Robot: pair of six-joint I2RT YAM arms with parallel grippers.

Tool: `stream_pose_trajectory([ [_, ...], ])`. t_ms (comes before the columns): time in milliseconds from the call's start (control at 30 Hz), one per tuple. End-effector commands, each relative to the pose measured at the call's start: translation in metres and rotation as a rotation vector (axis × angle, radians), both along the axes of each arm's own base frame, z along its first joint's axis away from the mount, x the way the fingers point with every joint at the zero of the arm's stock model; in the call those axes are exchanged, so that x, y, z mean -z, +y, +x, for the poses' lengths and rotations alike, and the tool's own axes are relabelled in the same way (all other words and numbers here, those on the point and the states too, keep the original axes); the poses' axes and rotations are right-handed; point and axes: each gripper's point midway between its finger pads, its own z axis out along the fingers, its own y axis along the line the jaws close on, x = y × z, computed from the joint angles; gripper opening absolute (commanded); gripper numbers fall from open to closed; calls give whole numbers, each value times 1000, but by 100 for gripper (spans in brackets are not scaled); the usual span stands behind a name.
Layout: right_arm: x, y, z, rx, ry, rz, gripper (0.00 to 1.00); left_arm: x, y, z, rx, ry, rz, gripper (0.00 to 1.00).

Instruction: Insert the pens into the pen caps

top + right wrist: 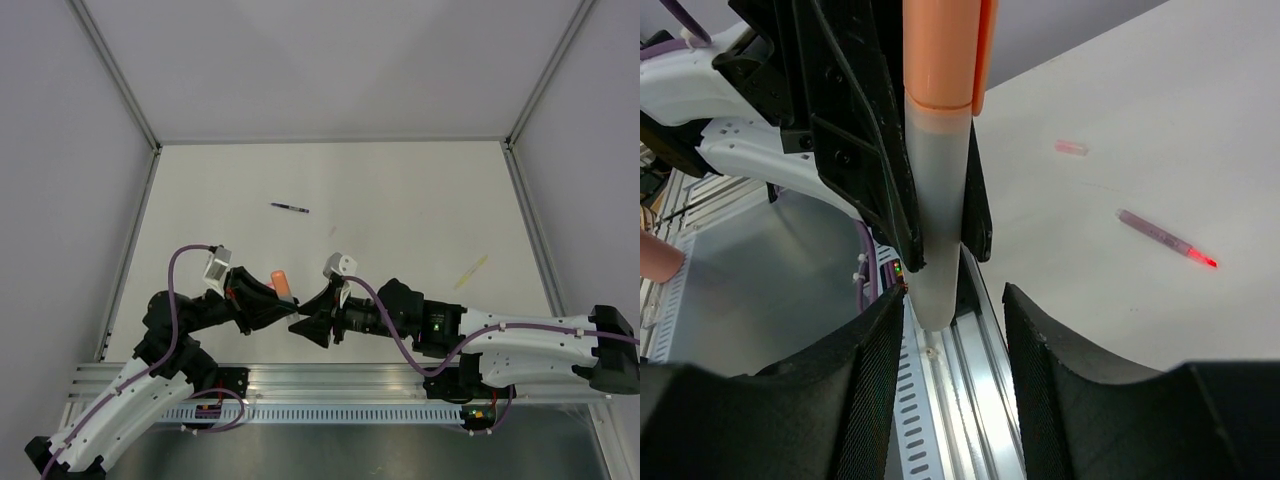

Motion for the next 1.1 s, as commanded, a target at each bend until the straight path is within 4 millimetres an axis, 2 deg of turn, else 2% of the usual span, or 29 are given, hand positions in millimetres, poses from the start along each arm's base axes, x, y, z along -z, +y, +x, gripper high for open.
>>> stream_pose_trajectory([
  [0, -40, 9, -7, -42, -11, 131, 50, -15, 3, -9, 28, -44, -45, 2],
  [433, -52, 20, -11, -75, -9, 181, 42, -13, 2, -9, 34, -46, -50, 2],
  [533, -50, 22, -11, -73, -9, 179, 40, -12, 2, -9, 35, -44, -48, 2],
  [667, -46, 26, -11, -82, 1, 167, 22, -11, 2, -9, 35, -44, -49, 2],
  [733, -44, 28, -12, -88, 6, 159, 2, -12, 3, -10, 35, -44, -49, 2],
  [833, -41, 27, -12, -85, 14, 149, 0, -14, 3, -9, 29, -38, -45, 4],
  [867, -42, 25, -12, -80, 12, 154, 0, -14, 3, -9, 29, -38, -44, 17],
  [933, -43, 22, -11, -73, 12, 160, 0, -16, 4, -9, 25, -37, -41, 34],
  [967, -46, 20, -10, -68, 12, 168, 0, -15, 3, -8, 23, -28, -35, 49],
  [1067, -47, 16, -12, -71, 17, 167, 0, -15, 4, -8, 21, -24, -28, 66],
])
